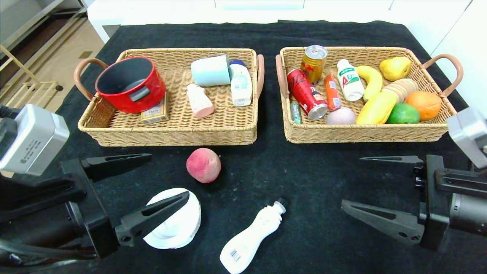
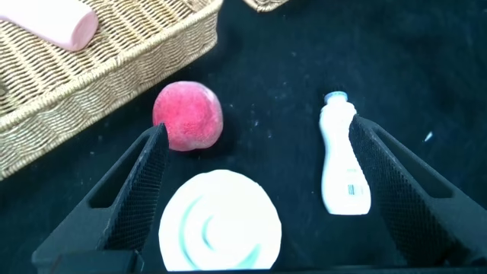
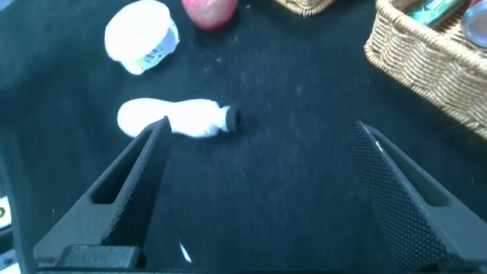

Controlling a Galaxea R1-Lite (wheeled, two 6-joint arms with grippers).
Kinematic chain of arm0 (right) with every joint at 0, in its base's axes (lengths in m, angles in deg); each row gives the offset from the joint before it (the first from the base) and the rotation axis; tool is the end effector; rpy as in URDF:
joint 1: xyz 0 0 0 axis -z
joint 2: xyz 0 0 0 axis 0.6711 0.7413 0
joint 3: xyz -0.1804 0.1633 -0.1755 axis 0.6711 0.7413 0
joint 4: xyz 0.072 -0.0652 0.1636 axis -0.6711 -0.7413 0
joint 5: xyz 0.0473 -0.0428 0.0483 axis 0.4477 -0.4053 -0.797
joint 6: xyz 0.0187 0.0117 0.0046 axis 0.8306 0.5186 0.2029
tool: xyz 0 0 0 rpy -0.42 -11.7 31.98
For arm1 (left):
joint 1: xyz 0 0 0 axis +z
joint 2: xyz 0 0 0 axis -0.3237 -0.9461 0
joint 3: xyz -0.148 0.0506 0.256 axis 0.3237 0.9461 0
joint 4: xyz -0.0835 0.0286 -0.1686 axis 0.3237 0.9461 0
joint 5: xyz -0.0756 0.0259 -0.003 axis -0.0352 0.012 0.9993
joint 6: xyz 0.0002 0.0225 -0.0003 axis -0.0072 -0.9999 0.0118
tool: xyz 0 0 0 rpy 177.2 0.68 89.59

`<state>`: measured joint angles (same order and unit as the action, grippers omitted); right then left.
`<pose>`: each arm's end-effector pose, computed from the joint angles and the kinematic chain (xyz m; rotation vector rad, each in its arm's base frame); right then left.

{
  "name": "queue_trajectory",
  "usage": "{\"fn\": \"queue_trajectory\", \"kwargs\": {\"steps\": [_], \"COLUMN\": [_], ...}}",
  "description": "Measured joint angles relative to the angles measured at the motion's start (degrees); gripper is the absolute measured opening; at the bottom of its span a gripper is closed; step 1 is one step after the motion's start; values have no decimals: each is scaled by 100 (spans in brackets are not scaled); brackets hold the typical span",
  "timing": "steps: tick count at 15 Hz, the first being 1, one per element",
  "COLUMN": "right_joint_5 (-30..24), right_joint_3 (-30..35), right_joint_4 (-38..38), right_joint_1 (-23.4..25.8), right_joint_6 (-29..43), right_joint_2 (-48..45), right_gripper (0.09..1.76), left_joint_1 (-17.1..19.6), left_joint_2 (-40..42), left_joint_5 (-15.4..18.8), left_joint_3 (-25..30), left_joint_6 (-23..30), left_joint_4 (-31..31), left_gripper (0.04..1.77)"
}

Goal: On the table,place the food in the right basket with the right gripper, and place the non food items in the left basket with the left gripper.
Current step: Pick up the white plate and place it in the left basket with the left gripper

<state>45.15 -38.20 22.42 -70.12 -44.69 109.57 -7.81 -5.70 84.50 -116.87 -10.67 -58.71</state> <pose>0.1726 0.1025 0.2278 -0.1598 0.1355 0.9406 0.1405 -0.0763 0.2348 0.1823 0.0811 -0.7022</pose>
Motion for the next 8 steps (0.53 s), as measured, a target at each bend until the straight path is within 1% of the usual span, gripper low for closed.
{"fn": "queue_trajectory", "kwargs": {"steps": [2, 4, 7, 8], "right_joint_5": [-291, -466, -564, -722], "right_joint_3": [384, 791, 1243, 1352], "right_joint_4": [549, 1011, 1546, 1677], "right_joint_1": [241, 363, 512, 608], "right_joint_6": [-7, -5, 0, 1], "right_joint_2": [-30, -38, -33, -22], "right_gripper": [170, 170, 170, 170], "left_joint_1": [-54, -155, -485, -610], "left_joint_2": [-11, -46, -118, -140], "left_joint_5": [-102, -213, -561, -706], "left_joint_3": [11, 30, 96, 118], "left_joint_6": [-15, -17, -17, -17], "left_joint_4": [7, 9, 7, 0], "left_gripper": [172, 172, 172, 172]}}
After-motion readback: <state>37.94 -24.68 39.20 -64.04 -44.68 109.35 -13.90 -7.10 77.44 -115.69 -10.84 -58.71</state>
